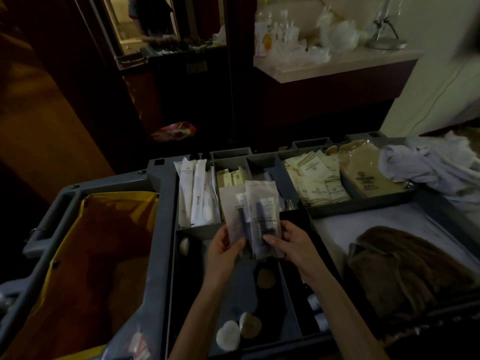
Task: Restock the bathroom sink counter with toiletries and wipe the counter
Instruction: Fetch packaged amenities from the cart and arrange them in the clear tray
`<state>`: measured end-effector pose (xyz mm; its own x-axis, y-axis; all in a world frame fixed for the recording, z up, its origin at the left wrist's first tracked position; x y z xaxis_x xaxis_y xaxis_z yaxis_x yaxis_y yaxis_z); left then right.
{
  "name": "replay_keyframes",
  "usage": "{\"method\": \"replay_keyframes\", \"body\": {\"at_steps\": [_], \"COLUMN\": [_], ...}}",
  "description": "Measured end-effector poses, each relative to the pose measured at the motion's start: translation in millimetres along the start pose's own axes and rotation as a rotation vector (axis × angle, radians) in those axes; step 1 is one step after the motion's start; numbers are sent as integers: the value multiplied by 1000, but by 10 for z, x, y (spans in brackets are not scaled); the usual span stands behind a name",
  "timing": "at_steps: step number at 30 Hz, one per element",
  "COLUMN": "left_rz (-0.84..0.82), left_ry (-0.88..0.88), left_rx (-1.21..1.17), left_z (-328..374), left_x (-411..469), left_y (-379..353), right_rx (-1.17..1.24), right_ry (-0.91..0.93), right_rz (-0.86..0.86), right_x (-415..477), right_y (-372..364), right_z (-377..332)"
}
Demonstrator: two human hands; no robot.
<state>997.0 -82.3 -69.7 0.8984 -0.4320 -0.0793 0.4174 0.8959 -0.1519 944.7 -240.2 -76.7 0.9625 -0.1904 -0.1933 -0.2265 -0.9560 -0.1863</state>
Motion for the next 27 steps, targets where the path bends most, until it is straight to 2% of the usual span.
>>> {"method": "replay_keyframes", "body": {"at_steps": [4,10,12,16,20,24,27], "left_rz": [-53,-22,-53,-180,-319,-492,-628], "left_ry": [15,-185,-183,-52,-20,12,33], "left_rx": [-62,-30,-65,-134,-106,-147,-157], "left_z": [87,456,534,427,303,248,202], "left_x": [-315,-917,-1092,-1492,-1968,-2425,-2753], "left_y": [13,141,98,-148,-487,-882,-1222], "right_rx": [-30,-136,-120,49,162,157,184], "right_ry": [34,256,277,232,271,340,366], "right_rz": [20,156,208,328,423,545,718], "right_x": [-293,-1022,-1289,-1872,-2619,-3372,-3907], "right_y": [-111,-251,-275,-316,-317,-224,-99], "right_z": [-18,-329,-353,-152,-3,6,102]}}
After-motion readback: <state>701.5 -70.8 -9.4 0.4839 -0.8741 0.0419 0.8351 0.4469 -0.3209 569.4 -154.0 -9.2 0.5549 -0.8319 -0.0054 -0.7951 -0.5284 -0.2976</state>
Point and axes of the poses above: each hand's wrist, its own x-axis towards the middle knuckle, its own y-axis out of the back of the hand, z = x × y, the point moved 8 cm from there along x, towards the middle knuckle, and after that the axes turned 8 degrees about -z, right-handed, at the moved point
